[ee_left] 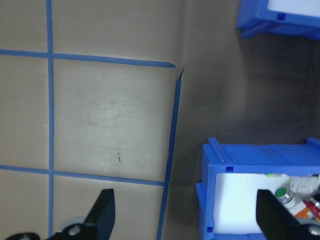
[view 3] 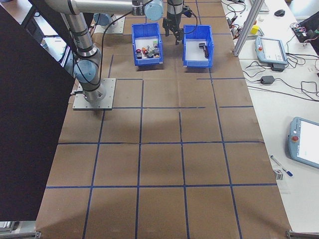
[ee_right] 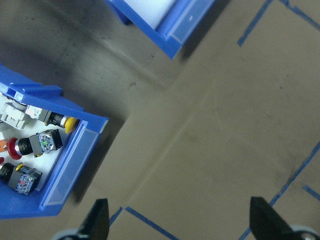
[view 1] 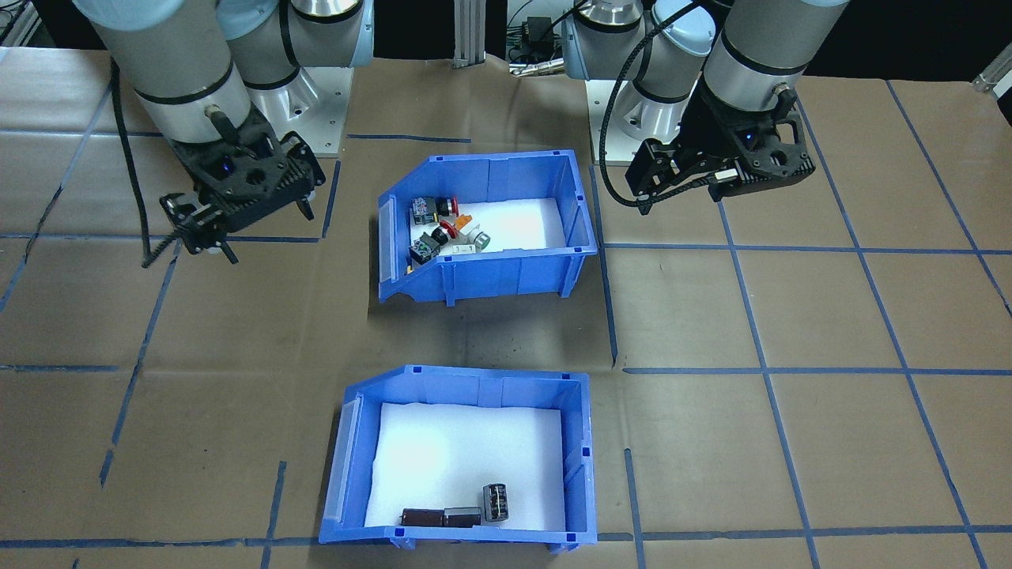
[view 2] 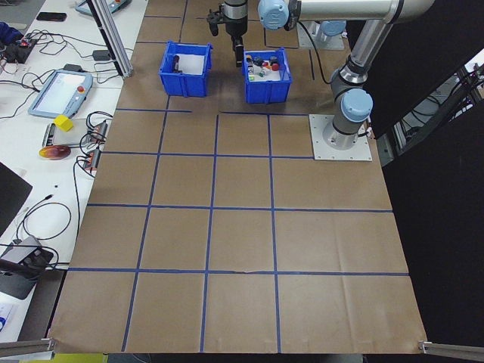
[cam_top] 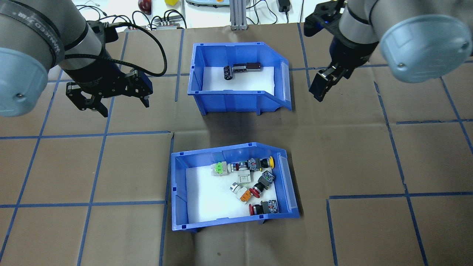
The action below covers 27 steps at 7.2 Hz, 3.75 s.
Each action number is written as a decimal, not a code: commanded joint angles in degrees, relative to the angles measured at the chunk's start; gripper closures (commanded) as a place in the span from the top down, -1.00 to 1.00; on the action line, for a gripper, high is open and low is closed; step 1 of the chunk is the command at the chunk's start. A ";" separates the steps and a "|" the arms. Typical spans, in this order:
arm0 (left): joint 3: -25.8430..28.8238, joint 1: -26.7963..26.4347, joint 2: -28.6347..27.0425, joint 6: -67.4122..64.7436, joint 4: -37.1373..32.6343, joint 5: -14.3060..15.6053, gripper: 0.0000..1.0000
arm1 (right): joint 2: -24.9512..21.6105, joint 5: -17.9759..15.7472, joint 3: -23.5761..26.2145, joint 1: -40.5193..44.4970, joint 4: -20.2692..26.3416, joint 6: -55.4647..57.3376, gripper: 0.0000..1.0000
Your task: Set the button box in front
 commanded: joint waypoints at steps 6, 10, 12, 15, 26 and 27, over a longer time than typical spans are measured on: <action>-20.43 -14.88 15.48 -79.35 0.45 -2.59 0.98 | 21.70 -2.59 -18.61 18.05 -4.41 -22.77 1.00; -34.15 -23.87 16.74 -97.41 16.04 -8.05 0.98 | 28.91 -2.67 -20.83 19.38 -4.68 -25.53 1.00; -39.36 -26.15 15.61 -100.11 26.86 -9.01 0.98 | 33.04 -3.03 -20.48 19.30 -12.97 -25.53 1.00; -39.38 -27.22 11.92 -99.79 31.47 -9.29 0.97 | 33.69 -3.29 -20.48 19.21 -12.16 -25.44 0.06; -36.85 -28.89 4.44 -99.18 38.00 -4.93 -0.99 | 16.48 -5.84 -12.69 -3.60 -6.78 -48.25 -0.88; -32.74 -28.54 4.00 -95.26 31.37 -2.28 -0.99 | 13.49 -5.67 -9.61 -7.65 -6.70 -50.64 -0.88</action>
